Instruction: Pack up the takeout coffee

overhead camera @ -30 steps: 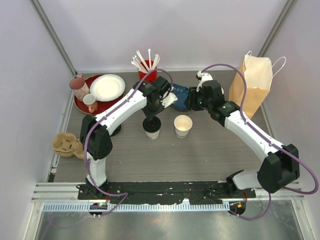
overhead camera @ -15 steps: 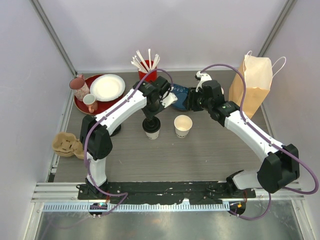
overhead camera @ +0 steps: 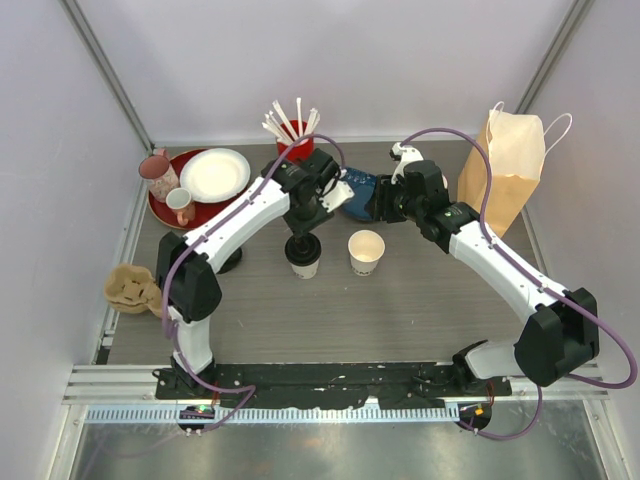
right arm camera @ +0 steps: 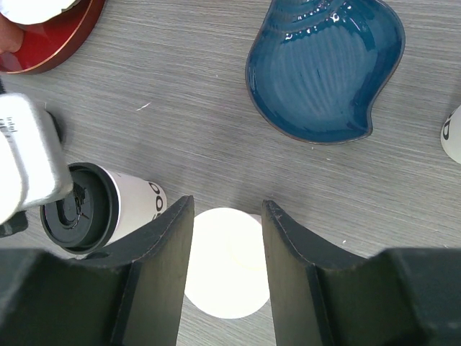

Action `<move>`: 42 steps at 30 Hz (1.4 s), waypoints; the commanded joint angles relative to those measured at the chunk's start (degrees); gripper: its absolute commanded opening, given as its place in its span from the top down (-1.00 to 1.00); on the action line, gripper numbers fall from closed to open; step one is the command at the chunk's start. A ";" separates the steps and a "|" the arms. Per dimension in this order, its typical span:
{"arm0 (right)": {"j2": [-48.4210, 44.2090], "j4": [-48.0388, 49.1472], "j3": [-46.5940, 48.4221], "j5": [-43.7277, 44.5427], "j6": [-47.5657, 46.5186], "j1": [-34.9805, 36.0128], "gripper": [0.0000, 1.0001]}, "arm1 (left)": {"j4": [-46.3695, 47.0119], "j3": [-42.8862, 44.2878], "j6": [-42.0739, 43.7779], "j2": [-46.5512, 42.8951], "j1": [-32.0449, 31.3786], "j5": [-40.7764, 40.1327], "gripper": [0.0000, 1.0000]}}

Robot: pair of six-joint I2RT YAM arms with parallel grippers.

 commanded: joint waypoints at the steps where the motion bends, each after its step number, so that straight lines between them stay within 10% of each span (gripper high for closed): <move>1: -0.57 2.77 0.11 -0.73 -0.14 -0.07 0.04 | -1.25 2.35 0.47 -5.25 0.63 -0.19 0.17; 15: -1.97 3.30 -2.44 -2.14 -0.58 0.01 0.03 | 4.55 -13.99 2.76 -15.28 20.04 2.71 0.42; 29: -1.62 2.34 -4.46 -4.07 -3.92 0.10 -0.02 | -0.56 -22.60 32.98 -11.76 26.37 17.75 0.26; 42: -1.62 1.81 -4.99 -4.25 -4.54 0.19 -0.04 | 6.84 -29.55 38.09 -11.50 26.47 14.50 0.30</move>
